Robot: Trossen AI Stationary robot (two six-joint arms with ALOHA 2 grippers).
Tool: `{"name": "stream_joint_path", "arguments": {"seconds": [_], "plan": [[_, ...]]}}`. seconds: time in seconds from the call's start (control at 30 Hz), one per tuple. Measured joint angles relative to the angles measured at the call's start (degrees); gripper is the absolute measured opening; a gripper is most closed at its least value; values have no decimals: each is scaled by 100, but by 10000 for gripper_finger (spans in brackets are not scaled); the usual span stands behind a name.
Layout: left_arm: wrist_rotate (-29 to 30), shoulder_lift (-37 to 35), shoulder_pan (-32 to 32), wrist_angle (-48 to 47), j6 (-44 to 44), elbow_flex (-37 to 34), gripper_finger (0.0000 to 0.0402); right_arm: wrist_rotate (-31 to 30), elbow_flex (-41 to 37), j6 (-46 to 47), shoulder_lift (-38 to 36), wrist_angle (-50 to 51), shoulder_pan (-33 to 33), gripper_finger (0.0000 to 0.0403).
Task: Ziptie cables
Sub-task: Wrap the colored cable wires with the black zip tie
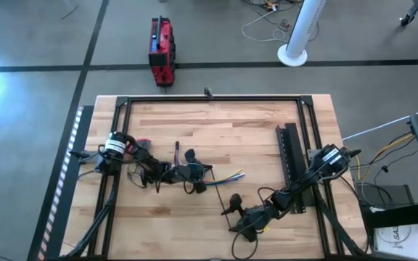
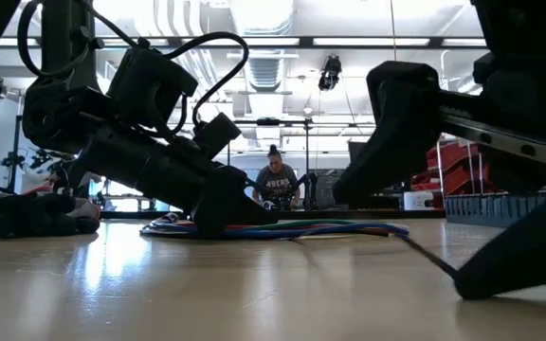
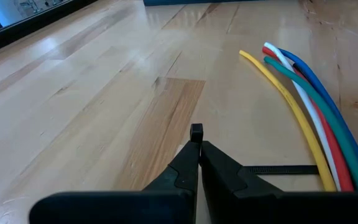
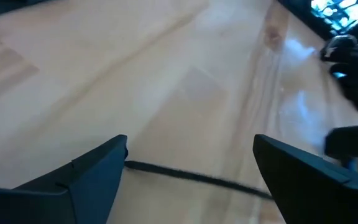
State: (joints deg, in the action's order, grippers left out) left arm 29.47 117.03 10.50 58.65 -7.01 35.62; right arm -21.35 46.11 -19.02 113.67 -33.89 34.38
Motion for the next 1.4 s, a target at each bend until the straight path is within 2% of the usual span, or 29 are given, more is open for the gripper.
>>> {"name": "stream_joint_path", "arguments": {"seconds": [0.43,0.77,1.17,1.3,1.4], "plan": [[0,0,0,1,-55,0,0,-604,-12,-921,-141,14,-67,337],[-2,0,2,3,-57,0,0,-1149,-20,-2745,-333,81,-84,337],[-11,0,2,3,-59,2,0,-2167,90,-4871,-342,179,-113,337],[-11,0,2,3,-59,2,0,-2095,100,-4788,-342,107,-100,336],[-9,0,2,3,-59,2,0,-1626,106,-4303,-344,110,-77,336]]}}
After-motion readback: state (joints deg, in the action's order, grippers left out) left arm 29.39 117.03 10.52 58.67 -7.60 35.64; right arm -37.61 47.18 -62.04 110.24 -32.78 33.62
